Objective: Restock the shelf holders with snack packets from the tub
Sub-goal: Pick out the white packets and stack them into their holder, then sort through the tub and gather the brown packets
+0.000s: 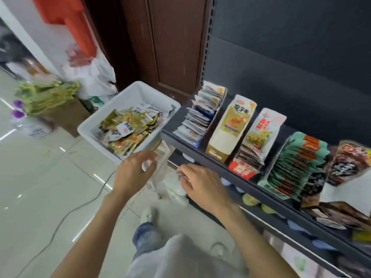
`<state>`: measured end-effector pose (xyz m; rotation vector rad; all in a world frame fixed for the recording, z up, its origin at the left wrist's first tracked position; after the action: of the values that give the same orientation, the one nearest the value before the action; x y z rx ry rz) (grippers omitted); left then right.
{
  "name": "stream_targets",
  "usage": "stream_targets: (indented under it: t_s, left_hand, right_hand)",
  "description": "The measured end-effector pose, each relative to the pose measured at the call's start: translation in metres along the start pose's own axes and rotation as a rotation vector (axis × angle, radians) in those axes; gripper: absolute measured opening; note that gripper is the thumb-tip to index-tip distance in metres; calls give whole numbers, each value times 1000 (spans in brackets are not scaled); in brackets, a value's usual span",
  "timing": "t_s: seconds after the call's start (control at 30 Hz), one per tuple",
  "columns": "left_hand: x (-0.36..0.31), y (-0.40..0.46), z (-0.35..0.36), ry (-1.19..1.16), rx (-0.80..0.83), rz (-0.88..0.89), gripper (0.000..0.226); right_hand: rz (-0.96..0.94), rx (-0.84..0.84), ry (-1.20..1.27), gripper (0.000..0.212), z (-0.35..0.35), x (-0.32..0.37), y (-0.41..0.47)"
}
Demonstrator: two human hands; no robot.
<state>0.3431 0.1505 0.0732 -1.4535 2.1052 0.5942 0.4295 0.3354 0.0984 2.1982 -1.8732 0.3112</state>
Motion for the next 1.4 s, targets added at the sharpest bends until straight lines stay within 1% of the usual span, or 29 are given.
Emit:
stream_targets:
  t_s: [0.1,0.17,0.3,0.47,0.57,0.67,0.77,0.87,0.97,1.03,1.1,1.17,1.2,1.27,1.33,1.4]
  left_hand:
    - [86,32,-24,-84,102,-202,19]
    - [129,59,-40,-131,106,-280,18]
    - [183,110,-53,-192,119,-351,23]
    - [225,157,-41,-165,204,-360,34]
    - [239,175,-29,-127,208,-367,41]
    - [249,189,-17,-103,222,-383,48]
    - [258,201,-10,-99,212,-360,46]
    - [260,221,-7,-125,189,-266,41]
    - [256,251,1,-135,229,-197,37]
    - [252,268,8,-115,279,-206,36]
    - [248,281,17,-37,347,-227,43]
    - [246,286,24,13,384,-258,52]
    - [245,287,25,6,388,-273,52]
    - [245,288,23,-44,376,-290,46]
    - [249,287,17,-96,331,-266,45]
    - [254,283,7,-93,281,-221,46]
  right_hand:
    - [71,77,89,20,51,27,57]
    - [149,108,148,18,76,40,93]
    - [303,144,268,17,106,57,154]
    - [351,164,245,27,125,59,222]
    - [343,202,188,31,140,50,260]
    - [318,233,134,41,156,40,296]
    - [252,250,44,54,173,33,328]
    - [169,314,-57,61,190,28,347]
    - [134,382,-69,63,199,22,348]
    - [116,432,-115,63,199,20,342]
    - [98,497,-195,66,197,21,338]
    - [82,558,-283,75,195,24,337]
    - [68,569,-332,79,194,26,336]
    - [14,536,-398,78,192,30,333]
    - [-46,533,-389,75,194,36,324]
    - [-62,557,-356,73,196,42,316]
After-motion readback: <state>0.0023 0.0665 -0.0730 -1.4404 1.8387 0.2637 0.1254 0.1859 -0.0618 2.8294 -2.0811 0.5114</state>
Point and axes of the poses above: each hand's wrist, its own y-axis towards the middle knuckle, its own z-axis out of the palm, x = y × z, the point moved 2 cm from there along y, towards the middle knuckle, and after that the axes turned 8 degrees about -y, right-handed, at the moved point
